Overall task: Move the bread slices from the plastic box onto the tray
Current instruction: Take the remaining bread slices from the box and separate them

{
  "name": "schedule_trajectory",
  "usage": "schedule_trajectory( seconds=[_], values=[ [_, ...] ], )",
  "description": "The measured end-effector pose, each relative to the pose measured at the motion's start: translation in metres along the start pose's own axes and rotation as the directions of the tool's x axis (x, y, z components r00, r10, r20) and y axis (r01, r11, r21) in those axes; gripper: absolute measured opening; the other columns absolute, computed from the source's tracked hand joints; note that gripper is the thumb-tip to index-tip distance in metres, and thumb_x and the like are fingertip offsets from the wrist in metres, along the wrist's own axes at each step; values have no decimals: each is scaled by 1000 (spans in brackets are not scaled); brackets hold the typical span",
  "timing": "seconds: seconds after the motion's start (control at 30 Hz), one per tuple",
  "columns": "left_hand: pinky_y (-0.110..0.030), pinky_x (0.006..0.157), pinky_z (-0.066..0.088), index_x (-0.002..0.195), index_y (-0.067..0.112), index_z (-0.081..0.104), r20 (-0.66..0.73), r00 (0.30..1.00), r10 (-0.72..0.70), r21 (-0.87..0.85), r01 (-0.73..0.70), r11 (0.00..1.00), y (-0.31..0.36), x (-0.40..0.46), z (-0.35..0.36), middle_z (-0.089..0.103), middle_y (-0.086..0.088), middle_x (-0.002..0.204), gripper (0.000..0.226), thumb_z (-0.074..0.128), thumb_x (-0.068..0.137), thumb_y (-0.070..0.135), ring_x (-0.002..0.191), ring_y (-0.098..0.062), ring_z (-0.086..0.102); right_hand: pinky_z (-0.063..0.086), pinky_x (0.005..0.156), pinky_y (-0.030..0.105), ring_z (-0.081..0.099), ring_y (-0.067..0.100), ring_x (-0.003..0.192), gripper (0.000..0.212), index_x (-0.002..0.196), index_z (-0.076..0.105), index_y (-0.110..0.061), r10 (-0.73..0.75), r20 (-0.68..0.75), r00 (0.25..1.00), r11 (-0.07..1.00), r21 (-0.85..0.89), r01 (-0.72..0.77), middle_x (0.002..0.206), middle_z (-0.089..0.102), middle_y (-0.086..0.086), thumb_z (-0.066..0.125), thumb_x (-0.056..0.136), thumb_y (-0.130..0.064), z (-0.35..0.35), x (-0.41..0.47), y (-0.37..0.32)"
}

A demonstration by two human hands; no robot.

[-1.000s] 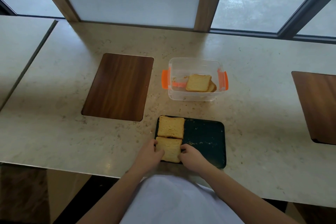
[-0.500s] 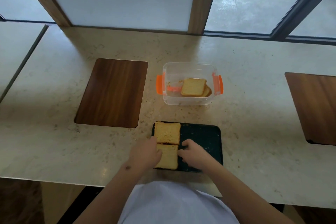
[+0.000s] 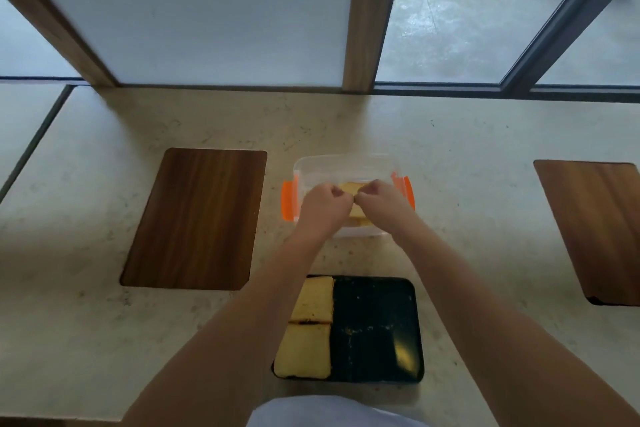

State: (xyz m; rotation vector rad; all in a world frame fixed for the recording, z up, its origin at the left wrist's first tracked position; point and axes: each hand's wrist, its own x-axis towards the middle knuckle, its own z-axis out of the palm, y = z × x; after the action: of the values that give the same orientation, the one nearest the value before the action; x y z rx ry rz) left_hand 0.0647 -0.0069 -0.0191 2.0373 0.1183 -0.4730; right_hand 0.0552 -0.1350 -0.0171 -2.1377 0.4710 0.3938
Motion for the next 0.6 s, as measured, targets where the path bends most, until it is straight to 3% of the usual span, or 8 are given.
schedule_trajectory(
  seconds=[0.07,0.17,0.23,0.3,0.37,0.4,0.5,0.6],
  values=[
    [-33,70,49,102,15,65,100,973,-209,-170,224,960,4,19,10,62,1,100,16,56,90,21,89,-19,58,54,90,41,60,25,106,35,122,63,-6,59,-28,998,998,-11,-59,121,65,12,56,90,-21,-1,20,-4],
    [-48,85,56,104,12,56,258,826,-502,-515,557,652,9,40,22,53,-10,112,12,57,92,11,113,-34,54,49,98,42,52,31,123,55,134,54,-9,141,-75,987,989,-43,-145,139,52,15,59,85,-33,0,41,-4],
    [-50,96,51,109,9,55,337,762,-553,-614,623,484,13,50,28,57,-15,113,15,52,95,10,122,-40,54,47,98,42,49,35,127,68,142,45,-8,183,-74,980,977,-95,-190,147,43,16,59,82,-36,4,53,-1],
    [-40,94,44,107,7,57,447,706,-550,-653,678,339,14,58,34,58,-13,116,18,43,101,18,135,-33,45,44,104,48,42,39,133,76,146,36,-6,217,-59,974,961,-164,-224,153,34,18,58,82,-39,11,61,1],
    [-34,92,40,109,6,58,580,614,-535,-703,709,51,13,65,40,61,-15,110,29,44,102,30,135,-26,41,40,107,51,38,41,135,79,146,30,-6,237,-58,970,940,-237,-244,153,33,19,59,84,-44,22,67,3],
    [-36,88,40,114,3,58,598,585,-548,-708,706,-18,10,68,42,62,-17,106,39,44,101,37,132,-25,43,38,107,50,38,40,135,79,146,30,-7,252,-58,966,930,-261,-258,151,36,18,59,84,-48,27,69,5],
    [-38,86,34,137,-1,48,597,531,-601,-656,755,16,4,76,43,58,-16,129,55,39,102,40,134,-25,40,39,106,51,41,39,132,79,143,33,-10,308,-46,950,915,-259,-309,147,42,16,55,82,-56,40,70,14],
    [-41,76,37,123,-4,58,559,476,-679,-560,820,114,-2,81,44,62,-15,120,43,44,100,29,126,-29,49,38,108,51,37,36,135,82,146,31,-10,332,-24,943,905,-275,-326,151,38,14,52,80,-54,44,70,22]
  ],
)
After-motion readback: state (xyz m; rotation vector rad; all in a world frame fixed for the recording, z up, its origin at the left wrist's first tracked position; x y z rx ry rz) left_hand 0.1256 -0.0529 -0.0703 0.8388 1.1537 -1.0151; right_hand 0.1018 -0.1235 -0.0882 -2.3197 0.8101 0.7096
